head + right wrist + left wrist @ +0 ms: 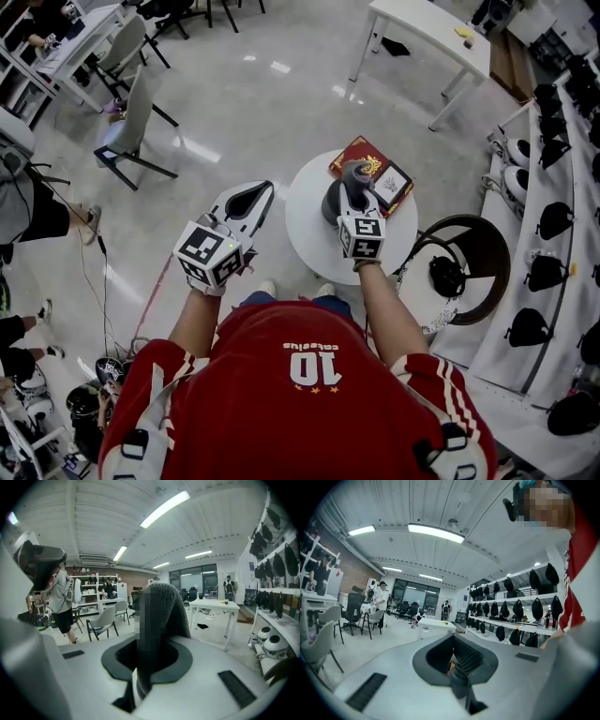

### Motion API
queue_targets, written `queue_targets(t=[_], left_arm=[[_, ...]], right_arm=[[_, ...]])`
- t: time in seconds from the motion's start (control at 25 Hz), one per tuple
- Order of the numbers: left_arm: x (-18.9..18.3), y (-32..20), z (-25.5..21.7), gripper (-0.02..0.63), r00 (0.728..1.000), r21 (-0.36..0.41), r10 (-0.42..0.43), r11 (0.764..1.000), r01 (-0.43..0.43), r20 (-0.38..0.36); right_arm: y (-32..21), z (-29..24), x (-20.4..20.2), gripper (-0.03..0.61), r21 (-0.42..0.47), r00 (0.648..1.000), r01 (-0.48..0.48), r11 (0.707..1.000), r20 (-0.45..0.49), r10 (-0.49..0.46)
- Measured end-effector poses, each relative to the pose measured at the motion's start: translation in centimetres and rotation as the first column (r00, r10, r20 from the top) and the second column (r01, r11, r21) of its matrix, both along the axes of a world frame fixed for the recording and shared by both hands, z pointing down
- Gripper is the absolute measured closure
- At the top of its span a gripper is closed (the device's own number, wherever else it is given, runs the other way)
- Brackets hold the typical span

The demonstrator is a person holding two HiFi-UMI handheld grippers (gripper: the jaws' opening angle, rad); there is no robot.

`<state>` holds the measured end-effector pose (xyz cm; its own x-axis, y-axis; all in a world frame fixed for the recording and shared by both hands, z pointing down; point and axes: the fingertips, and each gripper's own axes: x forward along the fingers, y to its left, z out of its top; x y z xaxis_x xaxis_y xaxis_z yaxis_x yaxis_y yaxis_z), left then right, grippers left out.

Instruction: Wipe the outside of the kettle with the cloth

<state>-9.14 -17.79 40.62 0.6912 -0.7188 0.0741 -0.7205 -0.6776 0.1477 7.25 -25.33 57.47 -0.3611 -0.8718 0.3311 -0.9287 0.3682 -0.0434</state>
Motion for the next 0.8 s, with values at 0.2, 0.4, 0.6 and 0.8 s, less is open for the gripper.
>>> queue_targets(t=[0.2, 0.4, 0.6, 0.8], left_arm=[[-0.4, 0.1, -0.2, 0.604, 1.000, -0.001, 0.006, 1.000, -0.006, -0.002], [-0.6, 0.3, -0.3, 0.604, 1.000, 0.001, 0.015, 1.000, -0.015, -0.002], [-0.3, 0.0, -0.4, 0.604, 1.000, 0.010, 0.029, 1.000, -0.029, -0.012], [1.5, -0.6, -0.8, 0.604, 0.999, 0.017, 0.048, 0.999, -0.047, -0.023]], right_arm=[[0.9, -0.3, -2.2, 0.529, 0.009, 0.998, 0.062, 0.998, 0.000, -0.062], [2.1, -1.6, -4.4, 0.529, 0.038, 0.992, 0.124, 0.992, -0.001, -0.124], [3.1, -2.9, -4.7, 0.529, 0.057, 0.990, 0.144, 0.988, -0.018, -0.143], [2.8, -5.3, -1.0, 0.529, 0.105, 0.996, 0.085, 0.991, 0.001, -0.085]])
